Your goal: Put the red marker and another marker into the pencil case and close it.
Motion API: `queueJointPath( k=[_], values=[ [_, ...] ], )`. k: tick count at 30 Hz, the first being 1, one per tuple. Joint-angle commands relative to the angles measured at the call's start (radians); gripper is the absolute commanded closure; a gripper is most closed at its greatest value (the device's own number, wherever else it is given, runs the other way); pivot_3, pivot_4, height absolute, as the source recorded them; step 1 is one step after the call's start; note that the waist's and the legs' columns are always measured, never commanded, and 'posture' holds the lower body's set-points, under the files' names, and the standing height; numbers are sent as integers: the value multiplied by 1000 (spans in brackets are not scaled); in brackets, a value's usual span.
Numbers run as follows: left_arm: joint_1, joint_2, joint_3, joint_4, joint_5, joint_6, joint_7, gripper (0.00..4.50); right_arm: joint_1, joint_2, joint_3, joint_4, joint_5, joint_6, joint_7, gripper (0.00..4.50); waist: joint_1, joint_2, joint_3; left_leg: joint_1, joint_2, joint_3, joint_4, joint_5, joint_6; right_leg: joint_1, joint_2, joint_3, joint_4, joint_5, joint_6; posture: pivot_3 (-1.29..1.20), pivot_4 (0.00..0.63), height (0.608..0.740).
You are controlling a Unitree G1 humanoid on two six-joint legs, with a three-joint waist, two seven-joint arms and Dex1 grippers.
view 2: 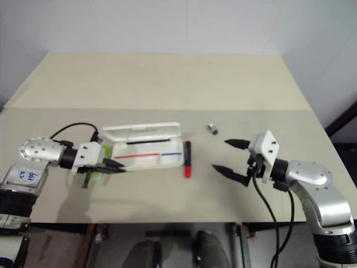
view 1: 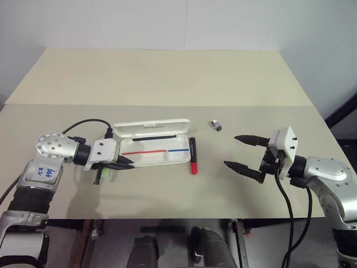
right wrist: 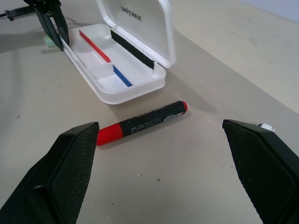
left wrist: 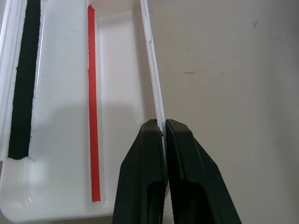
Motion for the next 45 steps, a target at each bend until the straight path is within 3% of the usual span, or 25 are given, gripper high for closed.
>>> queueJointPath(
  k=[1, 26, 30, 40, 45],
  values=[
    [-13, 10, 4, 17, -13, -45, -14, 4487, -11, 0, -27, -19, 2, -23, -12, 0, 0, 0, 0, 0, 0, 0, 0, 0, 0, 0, 0, 0, 0, 0, 0, 0, 150, 740],
    [-65, -36, -34, 180, 14, -206, -25, 4487, -20, 3, -16, -16, -15, -35, -39, 0, 1, 0, 0, 0, 0, 0, 0, 0, 0, 0, 0, 0, 0, 0, 0, 0, 150, 740],
    [-74, -39, -34, 186, 14, -212, -22, 3389, -22, 1, -19, -15, -16, -36, -38, 0, 1, 0, 0, 0, 0, 0, 0, 0, 0, 0, 0, 0, 0, 0, 0, 0, 150, 740],
    [-58, -17, -28, 124, -3, -173, -35, 146, -31, 1, -18, -7, -20, -41, -34, 0, 0, 0, 0, 0, 0, 0, 0, 0, 0, 0, 0, 0, 1, 0, 0, 0, 150, 740],
    [-3, 10, -11, -25, -79, -31, -60, 34, -35, -8, -16, -4, -14, -32, -23, 0, -2, 0, 0, 0, 0, 0, 0, 0, 0, 0, 0, 0, 1, 0, 0, 0, 150, 740]
  ],
)
